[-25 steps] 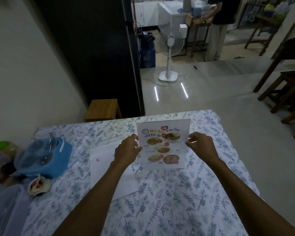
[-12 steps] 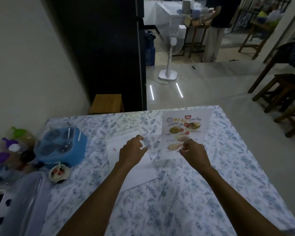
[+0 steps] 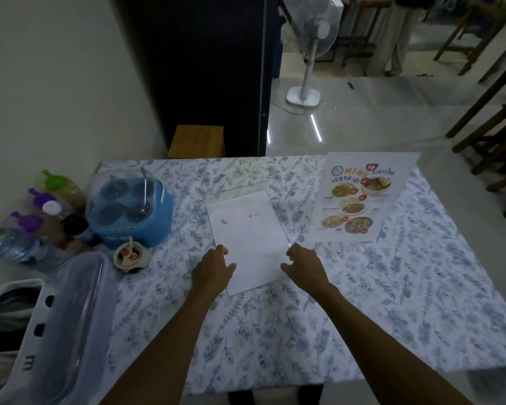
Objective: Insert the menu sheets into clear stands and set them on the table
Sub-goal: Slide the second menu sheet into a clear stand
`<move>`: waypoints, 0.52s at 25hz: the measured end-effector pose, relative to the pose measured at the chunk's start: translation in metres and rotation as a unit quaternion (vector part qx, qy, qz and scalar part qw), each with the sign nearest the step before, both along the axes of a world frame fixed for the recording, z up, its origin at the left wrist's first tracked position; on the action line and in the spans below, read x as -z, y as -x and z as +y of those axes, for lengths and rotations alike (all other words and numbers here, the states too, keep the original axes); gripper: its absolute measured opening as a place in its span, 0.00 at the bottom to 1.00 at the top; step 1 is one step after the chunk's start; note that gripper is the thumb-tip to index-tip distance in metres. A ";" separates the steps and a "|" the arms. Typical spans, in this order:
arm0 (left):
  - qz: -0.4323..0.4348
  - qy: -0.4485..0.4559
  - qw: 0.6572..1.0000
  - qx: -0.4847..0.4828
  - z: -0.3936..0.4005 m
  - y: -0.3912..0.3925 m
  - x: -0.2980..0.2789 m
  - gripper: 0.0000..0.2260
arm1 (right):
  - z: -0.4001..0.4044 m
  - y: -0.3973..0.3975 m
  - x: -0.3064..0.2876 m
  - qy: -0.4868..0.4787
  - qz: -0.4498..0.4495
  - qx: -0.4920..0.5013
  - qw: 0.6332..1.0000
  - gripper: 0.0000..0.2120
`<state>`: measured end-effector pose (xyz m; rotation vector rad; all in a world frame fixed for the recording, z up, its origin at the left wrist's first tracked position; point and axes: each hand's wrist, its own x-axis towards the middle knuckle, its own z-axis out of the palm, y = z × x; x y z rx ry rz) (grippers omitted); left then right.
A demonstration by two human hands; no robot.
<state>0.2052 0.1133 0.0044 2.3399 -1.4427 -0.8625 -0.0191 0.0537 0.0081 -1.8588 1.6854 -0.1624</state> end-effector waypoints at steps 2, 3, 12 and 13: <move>0.009 -0.016 1.000 -0.010 0.007 -0.004 0.012 0.19 | 0.000 -0.004 0.010 -0.013 0.030 0.005 0.999 0.22; 0.020 -0.021 0.999 -0.015 0.010 -0.003 0.018 0.20 | 0.000 -0.005 0.015 -0.024 0.042 0.010 0.999 0.24; 0.111 0.000 0.991 -0.074 0.023 0.005 0.034 0.19 | 0.022 -0.003 0.026 -0.057 -0.027 0.108 0.992 0.22; 0.112 0.001 0.990 -0.081 0.026 0.002 0.031 0.19 | 0.026 0.002 0.023 -0.052 -0.035 0.109 0.992 0.20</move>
